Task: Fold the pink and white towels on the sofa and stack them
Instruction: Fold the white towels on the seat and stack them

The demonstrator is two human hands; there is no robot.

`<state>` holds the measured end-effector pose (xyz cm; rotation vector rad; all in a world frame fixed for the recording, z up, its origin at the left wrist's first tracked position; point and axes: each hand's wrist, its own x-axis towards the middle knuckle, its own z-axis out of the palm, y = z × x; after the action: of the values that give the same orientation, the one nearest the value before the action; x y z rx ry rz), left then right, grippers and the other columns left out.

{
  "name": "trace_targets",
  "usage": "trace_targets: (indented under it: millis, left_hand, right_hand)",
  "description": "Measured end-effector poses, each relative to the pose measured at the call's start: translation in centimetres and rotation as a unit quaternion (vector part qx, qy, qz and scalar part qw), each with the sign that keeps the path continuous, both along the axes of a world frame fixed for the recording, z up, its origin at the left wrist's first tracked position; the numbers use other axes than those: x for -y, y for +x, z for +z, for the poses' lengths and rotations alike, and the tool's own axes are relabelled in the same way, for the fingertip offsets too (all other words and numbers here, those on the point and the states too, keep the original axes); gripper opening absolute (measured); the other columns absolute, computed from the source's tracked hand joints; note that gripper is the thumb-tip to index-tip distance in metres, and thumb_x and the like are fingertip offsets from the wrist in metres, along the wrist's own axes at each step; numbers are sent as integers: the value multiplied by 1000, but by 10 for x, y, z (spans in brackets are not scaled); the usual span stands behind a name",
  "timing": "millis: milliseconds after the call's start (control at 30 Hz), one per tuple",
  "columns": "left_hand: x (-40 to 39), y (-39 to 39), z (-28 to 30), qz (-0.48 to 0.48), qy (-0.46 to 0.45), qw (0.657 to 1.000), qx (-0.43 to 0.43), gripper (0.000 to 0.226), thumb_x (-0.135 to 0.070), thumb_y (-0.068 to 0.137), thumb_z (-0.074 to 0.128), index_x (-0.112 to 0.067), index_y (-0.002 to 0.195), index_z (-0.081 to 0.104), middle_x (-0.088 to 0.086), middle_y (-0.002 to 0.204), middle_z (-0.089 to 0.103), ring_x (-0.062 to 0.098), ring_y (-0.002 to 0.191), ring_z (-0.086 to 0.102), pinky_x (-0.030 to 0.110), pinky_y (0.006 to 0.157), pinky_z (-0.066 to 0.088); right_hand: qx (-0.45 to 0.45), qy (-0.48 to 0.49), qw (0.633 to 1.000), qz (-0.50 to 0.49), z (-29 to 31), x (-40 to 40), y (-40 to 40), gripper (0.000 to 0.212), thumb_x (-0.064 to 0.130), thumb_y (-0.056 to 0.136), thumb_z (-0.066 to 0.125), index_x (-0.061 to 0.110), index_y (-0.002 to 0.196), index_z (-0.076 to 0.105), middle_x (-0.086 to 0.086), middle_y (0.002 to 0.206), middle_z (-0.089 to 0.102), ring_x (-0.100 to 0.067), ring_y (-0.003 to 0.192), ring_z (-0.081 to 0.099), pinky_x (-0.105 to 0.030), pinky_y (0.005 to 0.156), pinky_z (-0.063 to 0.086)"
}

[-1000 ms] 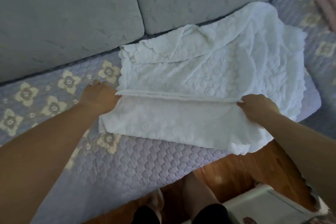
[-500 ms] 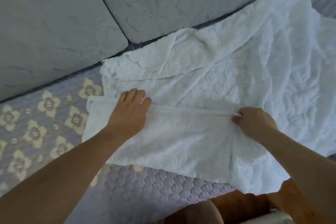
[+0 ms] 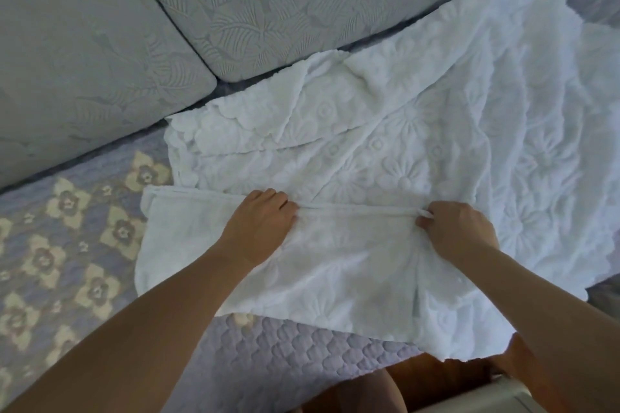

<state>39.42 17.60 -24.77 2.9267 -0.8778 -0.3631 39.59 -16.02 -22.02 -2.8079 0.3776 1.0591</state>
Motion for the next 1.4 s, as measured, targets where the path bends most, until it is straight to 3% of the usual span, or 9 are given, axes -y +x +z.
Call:
trace_targets:
  millis: [200, 300, 367, 433, 500, 700, 1033, 1233, 1400]
  left_hand:
    - [9, 2, -4, 59, 8, 998, -15, 10, -12, 79, 78, -14, 76, 68, 2, 64, 60, 22, 57, 57, 35, 53, 49]
    - [7, -26, -11, 58, -2, 998, 14, 27, -11, 87, 66, -8, 113, 70, 10, 104, 70, 26, 93, 65, 38, 78, 54]
    - [4, -42, -10, 64, 16, 998, 5, 46, -17, 90, 60, -5, 134, 59, 16, 133, 60, 30, 116, 58, 42, 94, 49]
    - [4, -51, -8, 86, 37, 995, -21, 57, -25, 90, 58, -6, 144, 50, 17, 148, 48, 31, 126, 51, 44, 99, 45]
    - [6, -52, -8, 108, 36, 993, -39, 62, -31, 93, 52, -6, 149, 42, 17, 155, 40, 31, 133, 46, 44, 105, 42]
    - [2, -48, -15, 127, 7, 990, -55, 60, -41, 103, 31, -13, 156, 30, 18, 161, 27, 34, 149, 28, 49, 118, 31]
    - [-51, -10, -22, 91, -9, 993, -72, 58, -50, 105, 24, -19, 152, 39, 12, 161, 32, 30, 149, 29, 49, 115, 33]
    - [-71, 7, -32, 32, -54, 998, -16, 28, -22, 102, 44, -8, 115, 65, 16, 143, 55, 30, 128, 57, 43, 97, 49]
    - [-70, 19, -32, -15, -36, 999, 17, 7, -15, 93, 66, -10, 98, 69, 15, 131, 63, 26, 108, 68, 41, 80, 52]
  right_hand:
    - [74, -17, 997, 31, 10, -3, -7, 38, 46, 91, 62, 21, 115, 47, -4, 110, 50, -36, 82, 61, -38, 66, 46]
    - [98, -6, 991, 93, 15, -1, -12, 55, 55, 85, 66, 28, 127, 43, -2, 117, 42, -33, 84, 62, -41, 70, 51]
    - [137, -48, 979, 141, 17, 5, -16, 59, 53, 84, 69, 22, 130, 49, -6, 121, 46, -34, 99, 59, -47, 86, 51]
    - [219, -85, 955, 181, 21, 2, -20, 53, 32, 89, 70, 10, 133, 52, -17, 130, 48, -41, 117, 49, -56, 109, 35]
    - [280, -54, 936, 207, 26, -24, -25, 46, 12, 93, 54, 3, 137, 50, -23, 137, 48, -45, 126, 42, -57, 116, 26]
    - [223, 142, 916, 302, -4, -143, -53, 51, 20, 93, 62, 4, 140, 52, -14, 140, 53, -31, 129, 51, -42, 111, 41]
    - [167, 66, 965, 190, -26, -126, -33, 57, 40, 106, 30, 11, 155, 28, -12, 164, 19, -31, 152, 16, -48, 124, 16]
    - [253, 29, 932, 258, -25, -106, -16, 29, 4, 87, 68, 5, 116, 65, -16, 126, 54, -37, 115, 49, -45, 101, 41]
    - [232, 36, 935, 265, -22, -115, 0, 22, -10, 72, 65, 9, 82, 60, -7, 88, 50, -24, 77, 46, -35, 71, 44]
